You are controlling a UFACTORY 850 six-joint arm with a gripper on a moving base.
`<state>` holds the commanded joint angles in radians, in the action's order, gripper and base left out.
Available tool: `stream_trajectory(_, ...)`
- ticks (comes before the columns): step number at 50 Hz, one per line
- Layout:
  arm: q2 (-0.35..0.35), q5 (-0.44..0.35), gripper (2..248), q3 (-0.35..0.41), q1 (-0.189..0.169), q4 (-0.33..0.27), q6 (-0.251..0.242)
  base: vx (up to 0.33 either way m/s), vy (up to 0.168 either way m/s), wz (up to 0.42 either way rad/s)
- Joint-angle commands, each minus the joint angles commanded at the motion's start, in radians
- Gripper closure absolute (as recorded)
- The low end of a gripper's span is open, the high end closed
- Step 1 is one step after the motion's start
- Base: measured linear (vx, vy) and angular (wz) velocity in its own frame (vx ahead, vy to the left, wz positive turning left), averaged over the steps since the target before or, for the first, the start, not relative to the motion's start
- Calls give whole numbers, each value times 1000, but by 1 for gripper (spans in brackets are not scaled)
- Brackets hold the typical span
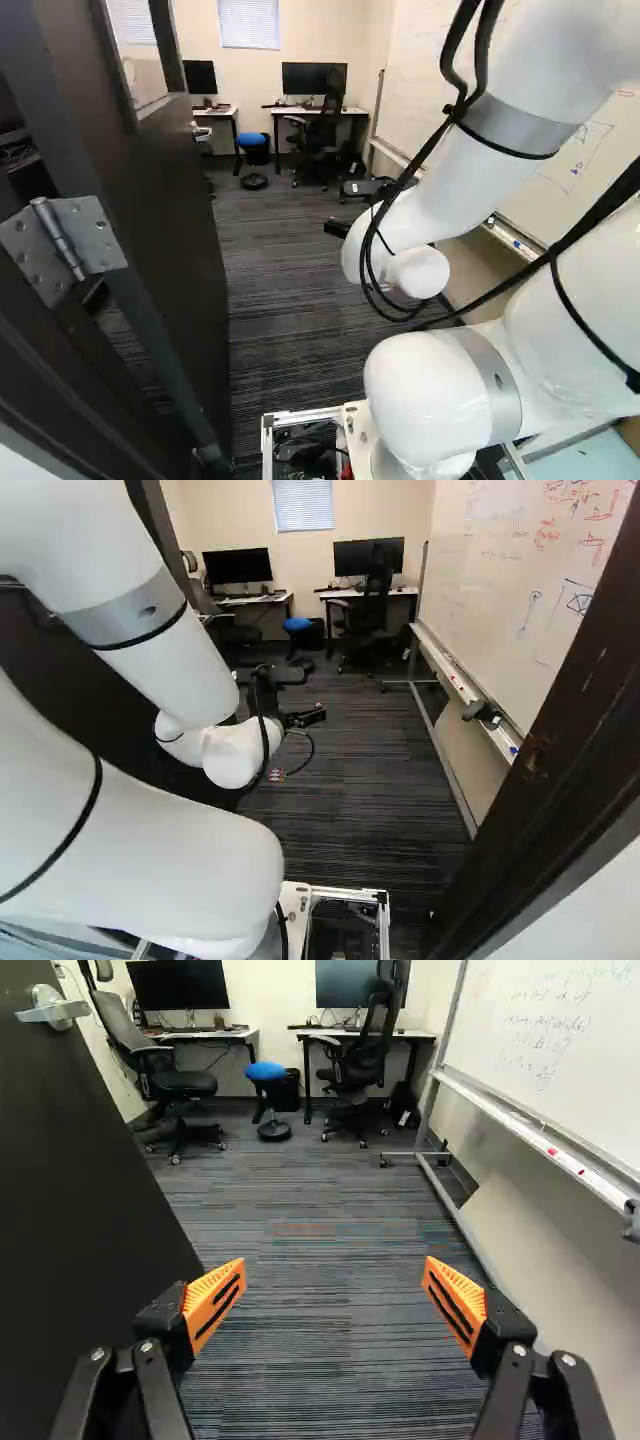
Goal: Open the door and move inside
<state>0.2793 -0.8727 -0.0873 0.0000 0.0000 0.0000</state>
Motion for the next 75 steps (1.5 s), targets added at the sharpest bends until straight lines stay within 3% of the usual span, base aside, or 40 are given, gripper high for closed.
stream_trajectory(75,0,0,3,0,0,0,0,117,3,-5)
